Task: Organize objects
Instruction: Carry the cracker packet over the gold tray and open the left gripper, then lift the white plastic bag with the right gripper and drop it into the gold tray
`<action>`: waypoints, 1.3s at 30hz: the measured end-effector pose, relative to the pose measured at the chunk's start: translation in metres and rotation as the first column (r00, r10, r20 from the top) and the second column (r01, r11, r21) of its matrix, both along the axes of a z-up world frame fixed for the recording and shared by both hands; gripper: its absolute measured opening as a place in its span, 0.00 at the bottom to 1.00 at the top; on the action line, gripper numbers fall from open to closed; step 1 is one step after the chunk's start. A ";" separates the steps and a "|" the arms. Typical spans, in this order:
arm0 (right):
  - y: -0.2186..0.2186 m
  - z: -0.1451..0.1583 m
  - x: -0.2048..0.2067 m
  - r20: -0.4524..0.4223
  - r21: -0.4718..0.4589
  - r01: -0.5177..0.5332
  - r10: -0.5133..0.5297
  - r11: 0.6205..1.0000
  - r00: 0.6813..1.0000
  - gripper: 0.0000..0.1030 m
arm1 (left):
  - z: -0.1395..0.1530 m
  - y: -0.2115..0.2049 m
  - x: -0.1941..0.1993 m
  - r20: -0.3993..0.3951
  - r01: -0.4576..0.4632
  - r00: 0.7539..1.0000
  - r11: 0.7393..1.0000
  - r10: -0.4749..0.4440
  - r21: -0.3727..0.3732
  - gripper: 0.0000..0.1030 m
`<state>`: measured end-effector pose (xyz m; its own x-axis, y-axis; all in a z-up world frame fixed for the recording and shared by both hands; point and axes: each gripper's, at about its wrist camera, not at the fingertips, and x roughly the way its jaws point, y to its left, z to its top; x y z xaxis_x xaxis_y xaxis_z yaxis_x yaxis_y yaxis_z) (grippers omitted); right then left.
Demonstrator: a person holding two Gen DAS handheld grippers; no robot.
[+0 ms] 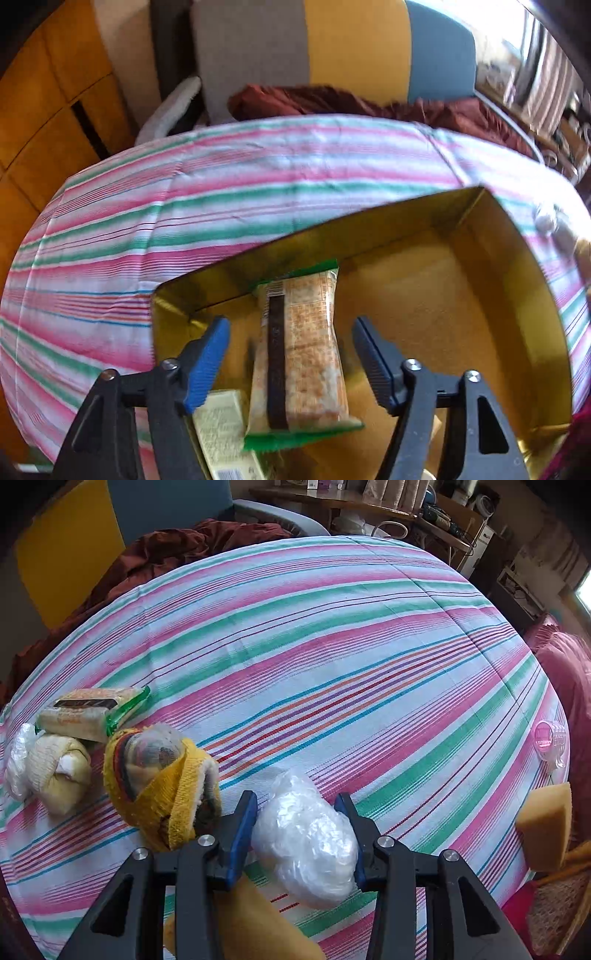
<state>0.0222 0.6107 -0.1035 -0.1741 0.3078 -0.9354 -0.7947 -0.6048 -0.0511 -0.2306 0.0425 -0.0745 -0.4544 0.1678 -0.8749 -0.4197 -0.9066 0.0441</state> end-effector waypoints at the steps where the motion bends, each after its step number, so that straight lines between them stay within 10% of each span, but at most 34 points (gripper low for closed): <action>1: -0.001 0.000 0.000 0.001 0.001 0.000 0.000 1.000 1.000 0.43 | 0.007 -0.002 0.005 -0.024 -0.010 1.000 1.000 0.010 0.000 0.69; 13: -0.004 0.002 0.000 -0.009 0.005 -0.004 0.004 1.000 1.000 0.36 | 0.085 -0.021 0.121 -0.259 -0.081 0.957 0.979 0.129 0.188 0.68; 29: -0.007 0.027 0.011 -0.129 0.046 0.027 -0.020 0.999 0.991 0.35 | 0.089 -0.004 0.191 -0.256 -0.084 0.956 0.970 0.143 0.228 0.69; 34: -0.054 0.093 0.010 -0.328 0.170 -0.094 0.146 0.981 0.933 0.35 | 0.084 -0.029 0.188 -0.232 -0.133 0.954 0.960 0.191 0.246 0.68; 39: -0.181 0.146 -0.029 -0.435 0.219 -0.474 0.521 0.853 0.735 0.35 | 0.073 -0.066 0.178 -0.158 -0.269 0.935 0.925 0.318 0.267 0.65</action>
